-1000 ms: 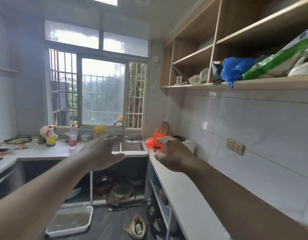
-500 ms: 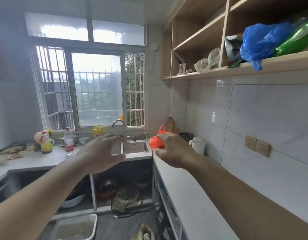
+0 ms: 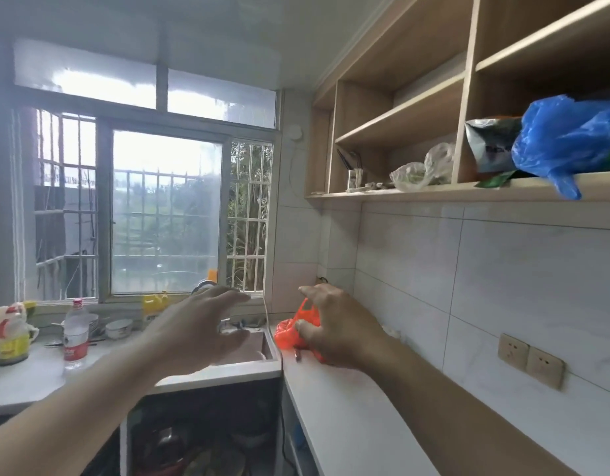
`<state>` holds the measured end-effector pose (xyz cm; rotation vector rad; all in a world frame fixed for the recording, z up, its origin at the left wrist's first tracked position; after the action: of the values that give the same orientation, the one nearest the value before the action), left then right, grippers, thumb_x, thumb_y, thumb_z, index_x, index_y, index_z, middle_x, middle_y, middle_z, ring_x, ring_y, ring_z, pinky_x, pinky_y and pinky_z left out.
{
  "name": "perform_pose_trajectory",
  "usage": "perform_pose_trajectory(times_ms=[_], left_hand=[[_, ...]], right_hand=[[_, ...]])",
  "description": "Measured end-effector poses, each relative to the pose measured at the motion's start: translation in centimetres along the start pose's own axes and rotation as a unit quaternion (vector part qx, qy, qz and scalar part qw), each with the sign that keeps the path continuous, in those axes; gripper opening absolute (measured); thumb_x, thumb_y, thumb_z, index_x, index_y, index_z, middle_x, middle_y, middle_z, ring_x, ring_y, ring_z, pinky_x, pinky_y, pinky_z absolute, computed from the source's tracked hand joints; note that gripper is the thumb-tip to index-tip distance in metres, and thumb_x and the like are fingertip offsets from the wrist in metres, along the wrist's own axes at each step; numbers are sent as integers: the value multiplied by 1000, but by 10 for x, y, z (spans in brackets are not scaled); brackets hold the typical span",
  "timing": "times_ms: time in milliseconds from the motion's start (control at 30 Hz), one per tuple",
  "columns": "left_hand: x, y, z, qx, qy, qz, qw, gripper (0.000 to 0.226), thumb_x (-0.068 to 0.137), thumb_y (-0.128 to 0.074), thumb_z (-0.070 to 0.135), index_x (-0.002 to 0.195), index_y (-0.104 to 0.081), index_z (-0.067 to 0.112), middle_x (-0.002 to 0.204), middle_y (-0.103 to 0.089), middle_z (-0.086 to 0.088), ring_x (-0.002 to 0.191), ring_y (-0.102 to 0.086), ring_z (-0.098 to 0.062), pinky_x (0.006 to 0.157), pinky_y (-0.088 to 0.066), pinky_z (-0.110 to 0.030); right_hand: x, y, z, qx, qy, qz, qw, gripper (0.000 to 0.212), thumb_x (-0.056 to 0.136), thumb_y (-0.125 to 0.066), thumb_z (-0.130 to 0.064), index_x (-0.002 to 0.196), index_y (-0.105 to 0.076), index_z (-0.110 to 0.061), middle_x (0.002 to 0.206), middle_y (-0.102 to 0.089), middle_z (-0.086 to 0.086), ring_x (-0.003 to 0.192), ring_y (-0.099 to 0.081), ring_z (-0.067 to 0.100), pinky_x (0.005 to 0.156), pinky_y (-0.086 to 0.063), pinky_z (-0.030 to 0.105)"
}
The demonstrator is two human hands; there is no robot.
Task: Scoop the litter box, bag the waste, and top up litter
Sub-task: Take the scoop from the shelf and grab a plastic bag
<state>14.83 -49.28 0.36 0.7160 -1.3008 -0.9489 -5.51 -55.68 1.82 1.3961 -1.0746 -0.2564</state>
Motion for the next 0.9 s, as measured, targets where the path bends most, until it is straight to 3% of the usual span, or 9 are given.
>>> perform_pose_trajectory(times_ms=[133, 367, 600, 900], left_hand=[[51, -13, -44, -22, -38, 22, 999, 64, 86, -53, 65, 145, -39, 45, 149, -38, 27, 133, -44, -2, 110, -40, -33], [157, -32, -85, -67, -113, 25, 991, 66, 82, -53, 66, 143, -44, 41, 144, -45, 22, 129, -48, -6, 107, -42, -35], [237, -78, -88, -86, -165, 29, 982, 61, 86, -55, 58, 143, -42, 40, 146, -43, 21, 134, -42, -5, 109, -36, -28], [350, -131, -69, -86, -191, 30, 977, 61, 86, -55, 57, 143, -43, 39, 145, -42, 23, 134, -42, -5, 111, -36, -32]], right_hand=[[57, -22, 7, -23, -24, 14, 999, 68, 89, -56, -44, 152, -39, -23, 154, -43, 2, 140, -41, 20, 114, -37, 39], [138, -36, 30, -62, -77, 39, 994, 65, 91, -55, -46, 150, -39, -25, 152, -44, -2, 137, -43, 20, 110, -40, 38], [192, -49, 72, -81, -110, 46, 990, 63, 93, -56, -43, 151, -40, -26, 151, -45, -4, 136, -43, 18, 109, -40, 36], [267, -70, 169, -69, -129, 70, 987, 63, 94, -54, -46, 152, -38, -26, 150, -45, -5, 134, -44, 15, 107, -41, 35]])
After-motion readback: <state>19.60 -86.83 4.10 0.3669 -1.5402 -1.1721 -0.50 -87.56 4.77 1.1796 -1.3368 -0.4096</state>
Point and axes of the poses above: each hand's wrist, its own x-axis towards the middle knuckle, its own y-axis out of the back of the hand, z = x × y, the point moved 5 cm from there along x, towards the middle knuckle
